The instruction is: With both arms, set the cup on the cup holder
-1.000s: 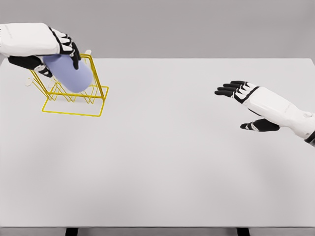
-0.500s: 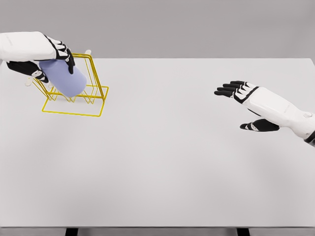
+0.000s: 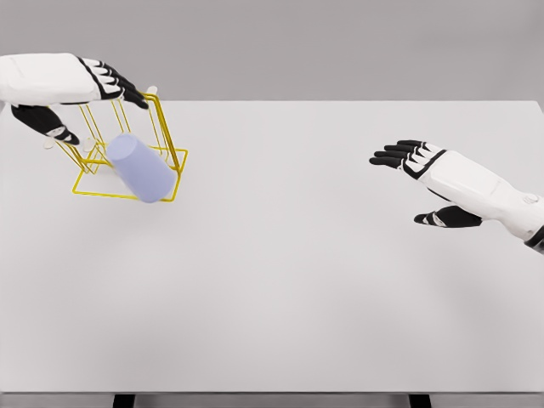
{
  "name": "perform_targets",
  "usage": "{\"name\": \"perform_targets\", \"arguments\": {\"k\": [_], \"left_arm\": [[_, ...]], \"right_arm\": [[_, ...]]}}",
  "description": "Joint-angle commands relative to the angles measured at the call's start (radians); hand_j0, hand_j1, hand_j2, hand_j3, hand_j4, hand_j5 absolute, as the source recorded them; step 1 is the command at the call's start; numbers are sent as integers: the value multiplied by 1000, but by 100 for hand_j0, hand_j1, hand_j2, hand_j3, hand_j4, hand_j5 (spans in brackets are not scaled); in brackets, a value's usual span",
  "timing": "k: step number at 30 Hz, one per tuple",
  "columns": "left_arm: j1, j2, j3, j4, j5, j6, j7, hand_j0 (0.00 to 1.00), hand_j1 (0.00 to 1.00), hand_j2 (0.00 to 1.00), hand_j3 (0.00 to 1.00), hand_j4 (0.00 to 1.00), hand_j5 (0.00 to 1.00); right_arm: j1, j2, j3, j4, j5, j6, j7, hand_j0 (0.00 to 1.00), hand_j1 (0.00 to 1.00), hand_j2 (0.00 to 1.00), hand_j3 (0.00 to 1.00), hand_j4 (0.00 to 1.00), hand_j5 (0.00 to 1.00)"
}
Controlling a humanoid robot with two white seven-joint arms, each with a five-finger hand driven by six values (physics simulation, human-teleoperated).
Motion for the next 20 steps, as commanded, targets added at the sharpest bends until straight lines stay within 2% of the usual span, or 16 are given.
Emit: {"name": "perform_targets", "arguments": {"k": [1,3,4,5,9,13,15,16,17,20], "left_arm": [[0,13,22,-7,22,3,0,100,100,100,100,100,100],[24,33,21,-12,153,3,0,100,100,100,100,100,100],[67,56,24,-47,269,3,0,100,100,100,100,100,100],[97,85,22,-76,338,3,0,100,100,100,100,100,100],[192,157,22,-218,512,3,0,100,100,100,100,100,100],[235,171,18,-277,595,3,0,100,100,100,100,100,100],[302,166,16,-282,637,3,0,100,100,100,100,100,100],[367,168,21,-282,654,3,0,100,100,100,100,100,100],[405,169,22,-282,653,3,0,100,100,100,100,100,100],[479,163,21,-282,641,3,0,100,100,100,100,100,100]], "right_arm": [[0,-1,0,0,-7,3,-1,100,100,100,100,100,100],[0,-1,0,0,-7,3,-1,100,100,100,100,100,100],[0,-1,0,0,-7,3,-1,100,100,100,100,100,100],[0,-1,0,0,-7,3,-1,100,100,100,100,100,100],[0,-2,0,0,-7,3,-1,100,100,100,100,100,100],[0,-1,0,0,-6,3,-1,100,100,100,100,100,100],[0,-1,0,0,-7,3,-1,100,100,100,100,100,100],[0,-2,0,0,-7,3,-1,100,100,100,100,100,100],[0,-1,0,0,-6,3,-1,100,100,100,100,100,100],[0,-2,0,0,-6,3,-1,100,100,100,100,100,100]]}}
